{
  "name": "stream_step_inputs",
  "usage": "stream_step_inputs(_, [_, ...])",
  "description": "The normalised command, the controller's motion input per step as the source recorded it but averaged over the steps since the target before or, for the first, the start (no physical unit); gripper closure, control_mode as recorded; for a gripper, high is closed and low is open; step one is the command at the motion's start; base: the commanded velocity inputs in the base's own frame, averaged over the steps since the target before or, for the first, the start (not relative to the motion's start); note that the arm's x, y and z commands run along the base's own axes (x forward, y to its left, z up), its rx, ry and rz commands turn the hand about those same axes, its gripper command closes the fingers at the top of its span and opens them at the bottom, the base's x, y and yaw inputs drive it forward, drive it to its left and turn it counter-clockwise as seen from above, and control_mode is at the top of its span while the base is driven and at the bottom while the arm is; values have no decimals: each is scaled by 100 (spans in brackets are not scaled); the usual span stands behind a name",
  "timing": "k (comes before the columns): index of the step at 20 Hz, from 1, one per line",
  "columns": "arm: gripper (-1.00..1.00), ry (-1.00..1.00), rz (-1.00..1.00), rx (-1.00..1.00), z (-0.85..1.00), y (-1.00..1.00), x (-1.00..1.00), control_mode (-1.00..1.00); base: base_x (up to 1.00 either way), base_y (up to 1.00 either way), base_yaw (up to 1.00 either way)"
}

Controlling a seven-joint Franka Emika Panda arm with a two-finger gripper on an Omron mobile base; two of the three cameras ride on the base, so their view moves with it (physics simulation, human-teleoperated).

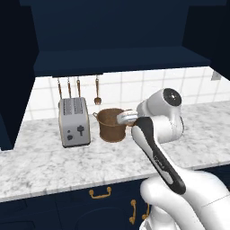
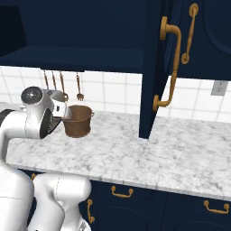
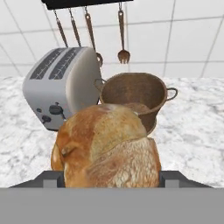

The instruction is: Open the cabinet, pick up the bread from the cabinet and place it in the basket. Then move the basket to the dining counter.

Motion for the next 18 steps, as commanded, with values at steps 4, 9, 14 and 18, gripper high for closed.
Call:
stream_step_inputs(4, [100, 15, 0, -1, -32, -5, 57, -100, 0, 0, 0])
stream_step_inputs(9, [100, 15, 0, 0, 0, 0, 67, -100, 0, 0, 0])
stream_step_inputs(14, [100, 24, -1, 0, -17, 1, 75, -100, 0, 0, 0])
stream_step_inputs(18, [100, 22, -5, -3, -50, 21, 83, -100, 0, 0, 0])
